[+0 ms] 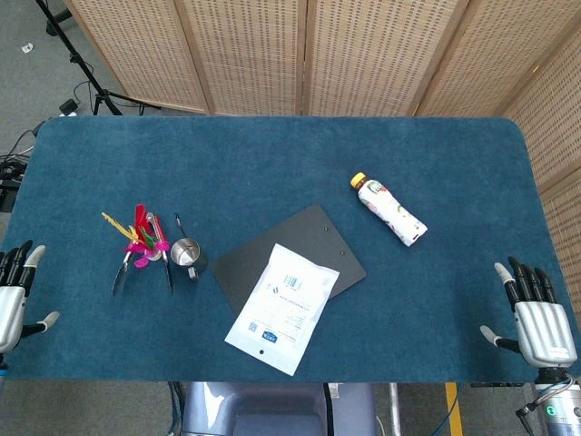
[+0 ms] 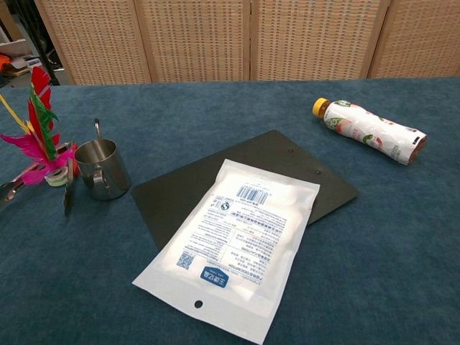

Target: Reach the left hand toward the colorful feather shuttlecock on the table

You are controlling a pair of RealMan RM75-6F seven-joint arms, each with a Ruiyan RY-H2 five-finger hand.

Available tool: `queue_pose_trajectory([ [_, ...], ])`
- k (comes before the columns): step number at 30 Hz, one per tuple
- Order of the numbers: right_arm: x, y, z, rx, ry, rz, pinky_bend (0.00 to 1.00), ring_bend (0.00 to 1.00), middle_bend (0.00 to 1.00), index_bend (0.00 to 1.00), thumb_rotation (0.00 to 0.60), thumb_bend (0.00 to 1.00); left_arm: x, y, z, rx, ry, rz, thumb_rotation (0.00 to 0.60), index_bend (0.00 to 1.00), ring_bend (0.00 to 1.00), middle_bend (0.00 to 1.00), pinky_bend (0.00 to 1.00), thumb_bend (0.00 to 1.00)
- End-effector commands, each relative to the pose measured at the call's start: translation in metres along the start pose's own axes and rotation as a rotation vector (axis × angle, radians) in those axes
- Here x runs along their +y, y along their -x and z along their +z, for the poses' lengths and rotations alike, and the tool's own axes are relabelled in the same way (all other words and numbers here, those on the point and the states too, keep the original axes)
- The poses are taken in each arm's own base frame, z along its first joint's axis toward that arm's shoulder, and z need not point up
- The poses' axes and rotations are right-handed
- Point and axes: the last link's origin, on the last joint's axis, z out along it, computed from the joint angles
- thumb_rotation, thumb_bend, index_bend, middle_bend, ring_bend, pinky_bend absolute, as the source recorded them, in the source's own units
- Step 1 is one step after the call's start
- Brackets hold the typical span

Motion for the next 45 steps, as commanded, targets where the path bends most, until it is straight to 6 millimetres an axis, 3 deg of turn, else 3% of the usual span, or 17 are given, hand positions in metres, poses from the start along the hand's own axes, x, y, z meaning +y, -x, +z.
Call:
queue_pose_trajectory([
  [1,0.0,0.0,0.0,-0.001,-0.001,0.0,0.0,0.0,0.0,0.0,0.6,0.05,0.0,0.0,-0.001,0.002,0.001,-0.002,0.6,0.0,0.0,0.0,0.0,0.12],
  [35,0.0,0.002,0.0,-0.018,0.006,-0.008,0.0,0.0,0.0,0.0,0.6,0.08,0.002,-0.001,-0.002,-0.004,0.01,-0.004,0.6,0.0,0.0,0.0,0.0,0.13],
  [42,0.0,0.002,0.001,-0.021,0.01,-0.003,0.0,0.0,0.0,0.0,0.6,0.08,0.01,-0.001,0.002,0.033,0.02,-0.03,0.6,0.0,0.0,0.0,0.0,0.16],
  [45,0.001,0.002,0.001,-0.018,0.015,0.0,0.0,0.0,0.0,0.0,0.6,0.09,0.016,0.002,0.009,0.043,0.04,-0.025,0.6,0.0,0.15,0.09,0.14,0.19],
])
